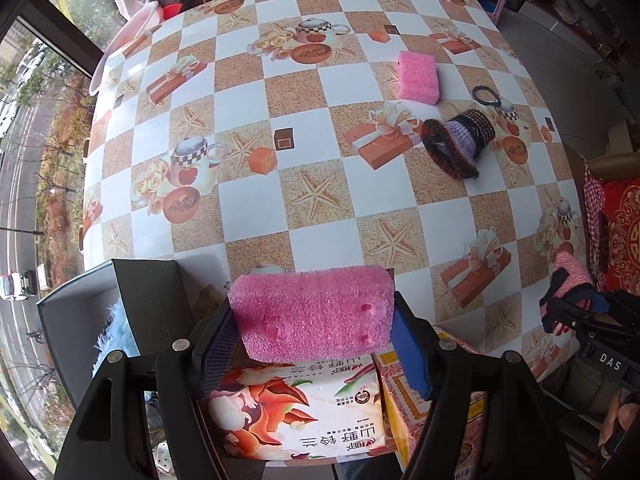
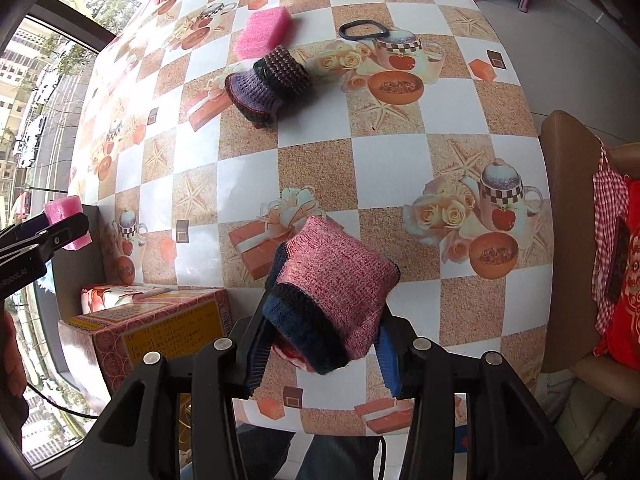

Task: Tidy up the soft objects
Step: 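Lift and carry the pink sponge and pink knit cup with both tools toward the box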

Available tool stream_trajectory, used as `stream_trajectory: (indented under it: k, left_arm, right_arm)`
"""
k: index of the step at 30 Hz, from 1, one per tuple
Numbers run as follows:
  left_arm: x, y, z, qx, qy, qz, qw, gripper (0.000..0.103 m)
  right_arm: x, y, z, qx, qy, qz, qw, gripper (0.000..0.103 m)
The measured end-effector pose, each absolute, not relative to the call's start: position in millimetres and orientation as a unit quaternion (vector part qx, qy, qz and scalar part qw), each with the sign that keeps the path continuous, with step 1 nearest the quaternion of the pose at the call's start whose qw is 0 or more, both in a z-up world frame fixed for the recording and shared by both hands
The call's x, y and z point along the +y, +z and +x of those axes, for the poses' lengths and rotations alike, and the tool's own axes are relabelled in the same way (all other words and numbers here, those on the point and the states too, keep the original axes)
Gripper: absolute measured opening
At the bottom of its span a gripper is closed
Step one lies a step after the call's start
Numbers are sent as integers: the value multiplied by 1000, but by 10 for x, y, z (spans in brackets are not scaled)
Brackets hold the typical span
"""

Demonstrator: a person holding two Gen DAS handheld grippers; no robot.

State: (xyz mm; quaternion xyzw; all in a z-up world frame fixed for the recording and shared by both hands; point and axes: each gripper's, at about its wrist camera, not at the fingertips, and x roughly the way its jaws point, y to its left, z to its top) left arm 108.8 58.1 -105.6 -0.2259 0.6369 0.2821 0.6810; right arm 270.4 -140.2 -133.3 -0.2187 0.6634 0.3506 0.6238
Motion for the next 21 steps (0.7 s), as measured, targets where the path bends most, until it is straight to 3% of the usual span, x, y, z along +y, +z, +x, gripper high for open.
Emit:
stream_trajectory:
  k: [21]
  left_arm:
    - [33, -853, 312, 625, 258, -229, 700, 74]
  right_arm:
    - [-1666, -1111, 2019, 653, 383, -251, 603, 47]
